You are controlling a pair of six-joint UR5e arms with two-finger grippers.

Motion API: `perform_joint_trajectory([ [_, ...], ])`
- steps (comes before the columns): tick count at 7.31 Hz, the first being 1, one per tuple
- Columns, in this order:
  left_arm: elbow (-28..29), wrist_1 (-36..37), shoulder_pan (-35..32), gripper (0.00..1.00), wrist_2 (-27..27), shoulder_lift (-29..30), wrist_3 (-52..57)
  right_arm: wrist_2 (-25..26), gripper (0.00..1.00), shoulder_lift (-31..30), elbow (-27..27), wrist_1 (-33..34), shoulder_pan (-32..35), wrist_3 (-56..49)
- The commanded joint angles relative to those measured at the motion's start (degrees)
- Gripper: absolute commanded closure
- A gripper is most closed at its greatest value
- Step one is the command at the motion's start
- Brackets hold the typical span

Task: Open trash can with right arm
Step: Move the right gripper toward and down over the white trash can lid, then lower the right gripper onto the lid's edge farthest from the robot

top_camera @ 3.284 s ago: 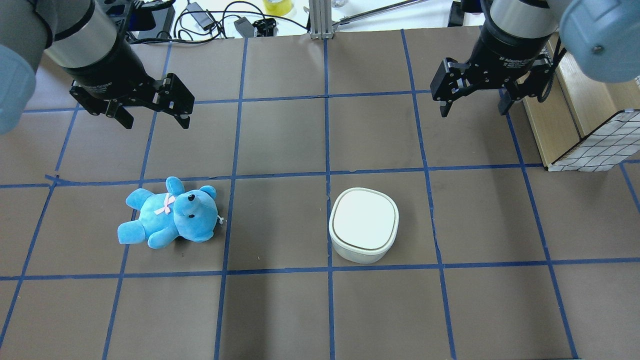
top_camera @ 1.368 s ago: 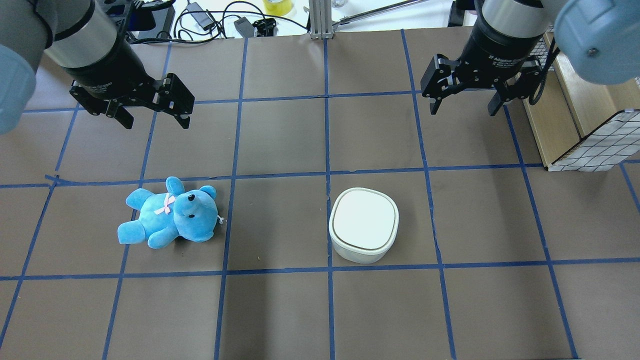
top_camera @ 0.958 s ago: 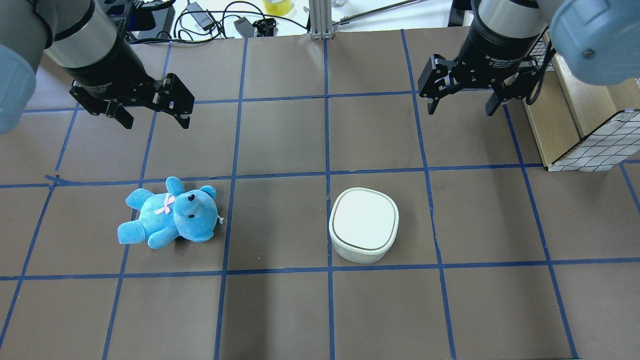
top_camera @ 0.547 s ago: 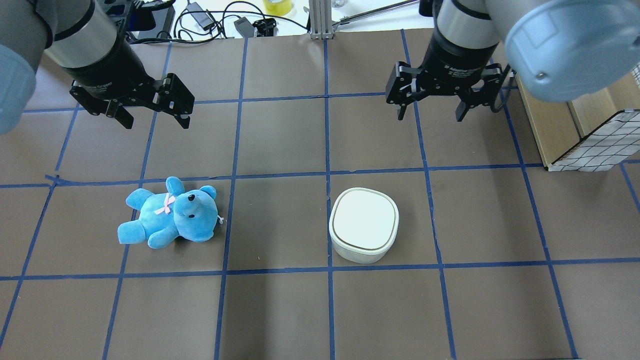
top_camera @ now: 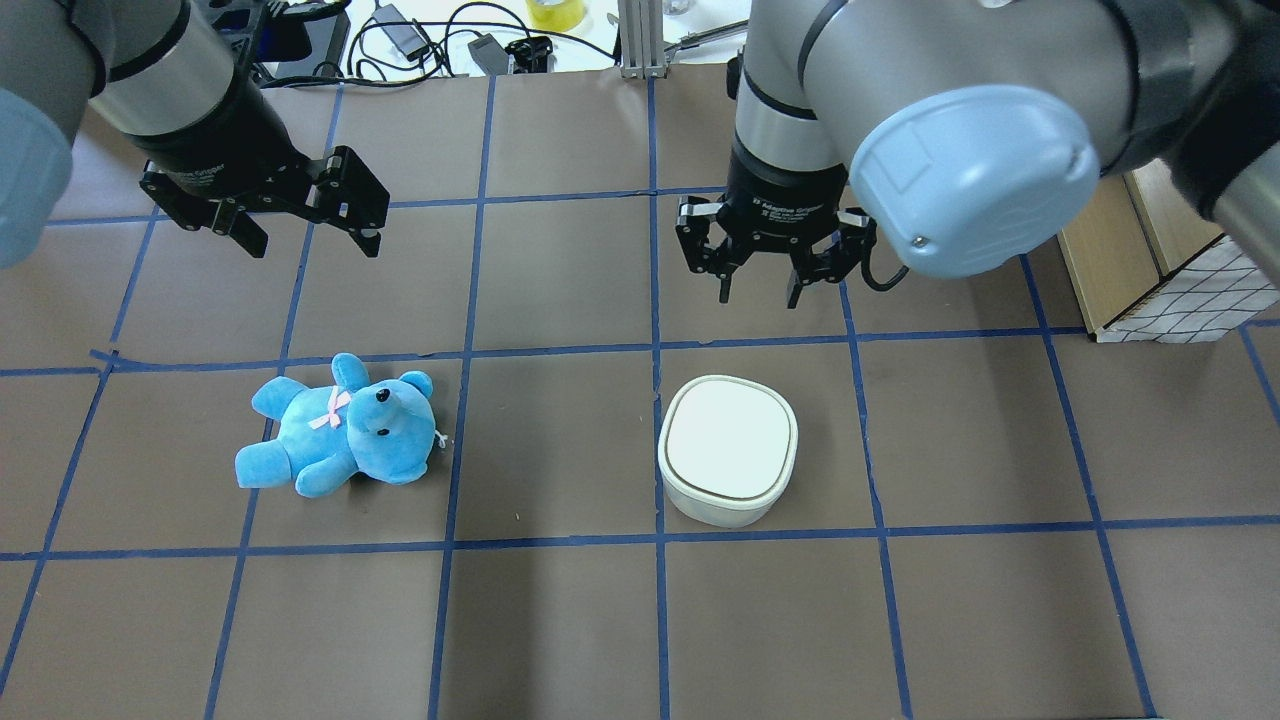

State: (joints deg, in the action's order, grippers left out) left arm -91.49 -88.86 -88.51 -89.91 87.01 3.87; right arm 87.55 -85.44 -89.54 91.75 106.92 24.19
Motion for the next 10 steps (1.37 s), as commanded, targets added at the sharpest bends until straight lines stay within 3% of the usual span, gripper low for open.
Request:
perform_joint_trajectory([
  [1,0.0,0.0,0.0,0.0,-0.09,0.0,0.0,-0.01,1.0,0.45,-1.5,-0.51,1.19,1.12],
  [3,0.0,0.0,0.0,0.0,-0.09,0.0,0.0,-0.27,1.0,0.45,-7.02,-0.17,0.75,0.25],
  [4,0.0,0.0,0.0,0.0,-0.09,0.0,0.0,-3.23,1.0,0.45,-9.75,0.18,0.57,0.16],
  [10,0.0,0.0,0.0,0.0,-0.09,0.0,0.0,-3.97,1.0,2.03,-12.93,0.54,-1.71,-3.71],
])
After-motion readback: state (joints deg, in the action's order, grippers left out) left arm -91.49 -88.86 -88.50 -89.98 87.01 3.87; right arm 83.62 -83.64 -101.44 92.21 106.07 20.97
